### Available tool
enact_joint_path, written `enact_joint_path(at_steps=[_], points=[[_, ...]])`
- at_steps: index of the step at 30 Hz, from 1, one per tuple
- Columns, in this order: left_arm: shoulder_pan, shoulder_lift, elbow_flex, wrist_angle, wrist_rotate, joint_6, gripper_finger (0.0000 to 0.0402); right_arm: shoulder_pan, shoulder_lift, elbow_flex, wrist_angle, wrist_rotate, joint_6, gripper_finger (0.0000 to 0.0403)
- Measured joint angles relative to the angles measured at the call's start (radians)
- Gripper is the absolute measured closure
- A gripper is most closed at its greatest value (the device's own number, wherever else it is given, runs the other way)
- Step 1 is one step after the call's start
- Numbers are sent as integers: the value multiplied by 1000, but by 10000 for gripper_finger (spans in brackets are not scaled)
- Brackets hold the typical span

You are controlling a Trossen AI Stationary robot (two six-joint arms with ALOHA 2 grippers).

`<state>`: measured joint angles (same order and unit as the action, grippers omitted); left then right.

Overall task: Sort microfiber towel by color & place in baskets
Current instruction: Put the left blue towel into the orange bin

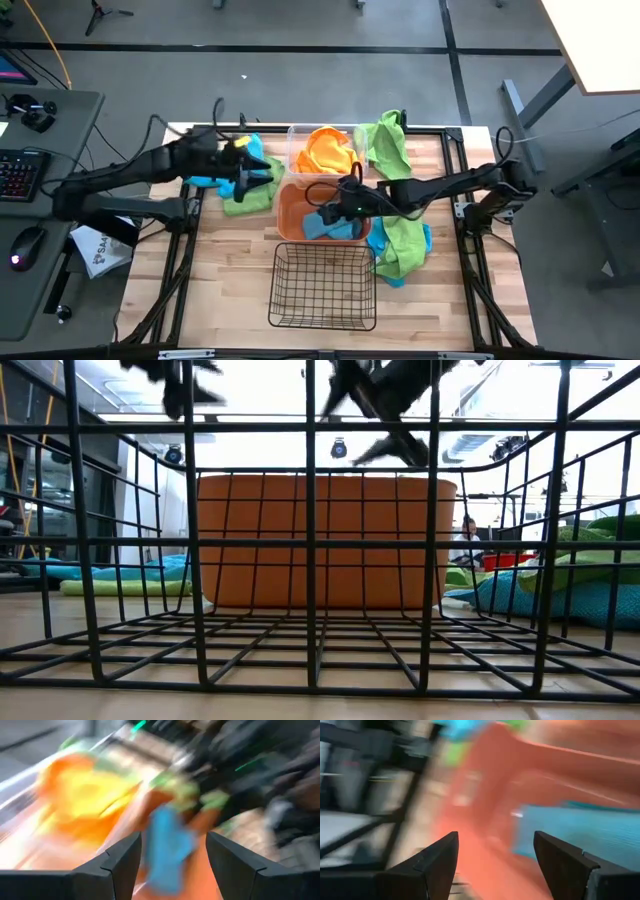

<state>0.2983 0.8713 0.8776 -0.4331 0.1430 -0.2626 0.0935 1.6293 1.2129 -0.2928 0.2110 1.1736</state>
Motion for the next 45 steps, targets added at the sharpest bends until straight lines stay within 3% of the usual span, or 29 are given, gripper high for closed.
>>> enact_joint_path(at_steps=[3, 5, 11, 16, 22, 31, 34, 39, 45], points=[[71, 52, -1, -170, -232, -81, 193, 10, -31, 0, 122, -2, -43, 148], [148, 96, -1, -233, -291, -113, 193, 6, -62, 0, 170, 1, -73, 148], [377, 297, -1, -267, -237, -43, 193, -31, -146, 0, 185, 43, -140, 148], [499, 475, -1, -291, -234, -16, 193, -40, -202, 0, 186, 43, -207, 148], [541, 598, -1, -260, -199, -23, 193, -32, -227, 1, 163, 45, -278, 148], [539, 660, -1, -218, -203, -7, 197, -25, -227, 1, 51, 48, -280, 148], [538, 668, -1, -221, -183, 28, 233, -17, -227, 1, 34, 50, -286, 148], [538, 667, -1, -233, -160, 46, 376, -4, -227, 1, 19, 70, -311, 148], [538, 577, -1, -245, -102, 30, 399, 1, -227, 1, 19, 70, -323, 148]])
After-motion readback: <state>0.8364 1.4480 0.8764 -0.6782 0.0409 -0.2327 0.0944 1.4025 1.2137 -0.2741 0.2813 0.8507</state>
